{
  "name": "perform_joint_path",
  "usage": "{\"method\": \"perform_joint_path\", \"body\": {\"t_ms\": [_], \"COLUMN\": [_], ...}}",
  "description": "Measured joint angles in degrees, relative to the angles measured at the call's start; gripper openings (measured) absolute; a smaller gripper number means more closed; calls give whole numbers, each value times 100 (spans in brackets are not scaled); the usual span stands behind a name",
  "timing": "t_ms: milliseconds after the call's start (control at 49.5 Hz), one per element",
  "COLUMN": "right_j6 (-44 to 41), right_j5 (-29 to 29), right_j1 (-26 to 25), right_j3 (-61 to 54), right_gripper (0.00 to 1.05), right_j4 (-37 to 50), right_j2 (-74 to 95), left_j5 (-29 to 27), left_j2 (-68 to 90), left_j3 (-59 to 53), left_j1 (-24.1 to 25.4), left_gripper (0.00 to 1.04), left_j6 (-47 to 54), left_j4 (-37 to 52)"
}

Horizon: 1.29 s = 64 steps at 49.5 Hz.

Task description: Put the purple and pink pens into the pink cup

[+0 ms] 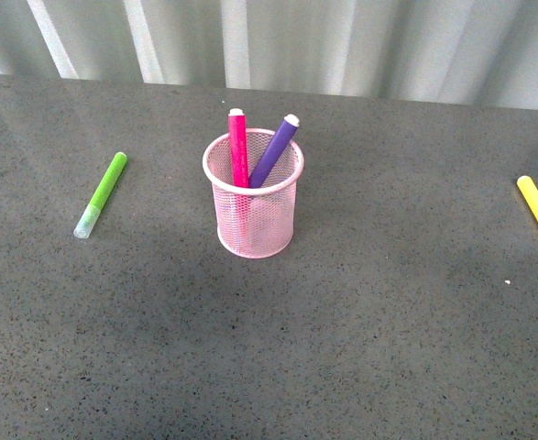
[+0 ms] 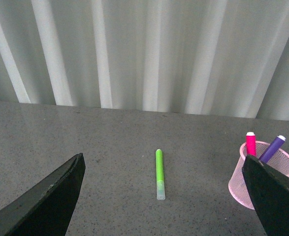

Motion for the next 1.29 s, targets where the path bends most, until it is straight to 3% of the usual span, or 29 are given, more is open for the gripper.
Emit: {"method": "perform_joint_path", "body": {"t_ms": [202, 262, 343, 424, 706, 1292], "right_j6": [11, -662, -1071, -1224, -1325, -1331], "right_j5": [-24, 306, 103, -90, -697, -1749], "right_j1": [-20, -83, -374, -726, -1237, -2376], "right_j3": [-83, -883, -1735, -2299, -3235, -4288], "right_gripper": [97, 82, 64, 46, 3, 3], "right_j4": [55, 2028, 3355, 3585, 3530, 2568], "right_j2": [-186, -201, -595, -1128, -2046, -4109], "left_j5": [7, -2, -13, 7, -2, -7], "left_j2": [-4, -7, -7, -4, -7, -7], "left_j3": [0, 0, 0, 0, 0, 0], "left_j1": [0, 0, 0, 0, 0, 0], "left_gripper": [98, 98, 98, 98, 98, 98], "left_j6": [0, 0, 0, 2, 0, 0], "left_j4": [0, 0, 0, 0, 0, 0]}}
